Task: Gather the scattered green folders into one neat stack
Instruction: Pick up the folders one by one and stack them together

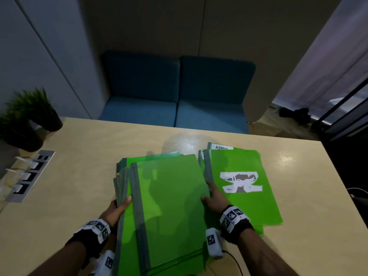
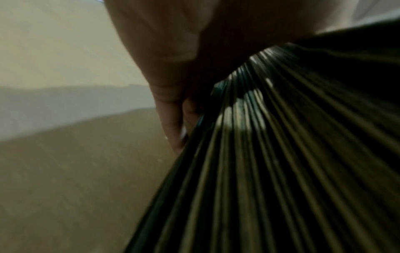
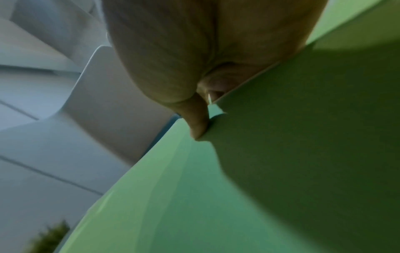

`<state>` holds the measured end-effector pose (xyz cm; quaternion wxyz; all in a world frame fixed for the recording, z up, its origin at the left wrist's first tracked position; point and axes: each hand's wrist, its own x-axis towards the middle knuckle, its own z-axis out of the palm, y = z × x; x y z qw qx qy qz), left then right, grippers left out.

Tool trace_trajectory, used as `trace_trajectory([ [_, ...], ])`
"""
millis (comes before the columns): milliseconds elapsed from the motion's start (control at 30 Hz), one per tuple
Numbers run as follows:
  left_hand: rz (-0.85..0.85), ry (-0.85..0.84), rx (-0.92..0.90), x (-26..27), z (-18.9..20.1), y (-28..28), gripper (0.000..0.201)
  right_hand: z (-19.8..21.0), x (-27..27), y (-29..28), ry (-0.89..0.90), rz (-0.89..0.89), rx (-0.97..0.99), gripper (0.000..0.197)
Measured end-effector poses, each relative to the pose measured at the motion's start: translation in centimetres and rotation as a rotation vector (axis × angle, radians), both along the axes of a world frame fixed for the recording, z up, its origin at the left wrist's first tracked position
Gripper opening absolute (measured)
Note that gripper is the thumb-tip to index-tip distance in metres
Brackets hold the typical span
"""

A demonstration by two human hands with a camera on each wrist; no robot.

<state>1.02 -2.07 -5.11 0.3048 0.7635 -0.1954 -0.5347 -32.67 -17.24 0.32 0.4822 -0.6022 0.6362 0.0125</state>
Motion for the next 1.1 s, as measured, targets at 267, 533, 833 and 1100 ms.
trace_trajectory([
  [267, -0.182, -0.104, 0.131, 1.5, -0.4, 0.7, 0.158, 1.4, 1.9, -1.9, 0.175, 0.258, 0.038, 0.061],
  [533, -0.071, 0.035, 0.116, -1.9, 4.1, 0.8, 0.097, 1.4, 4.8, -2.9, 0.346, 0.564, 0.123, 0.045],
  [833, -0.167, 0.047, 0.116, -1.3, 3.3, 1.0, 0.152, 0.1, 9.9, -5.4, 0.223, 0.436, -0.062, 0.100],
  [1100, -0.076, 0.131, 0.076, -1.9, 3.3, 0.5, 0.165, 0.6, 10.4, -9.0, 0.172, 0.578, -0.217, 0.065],
])
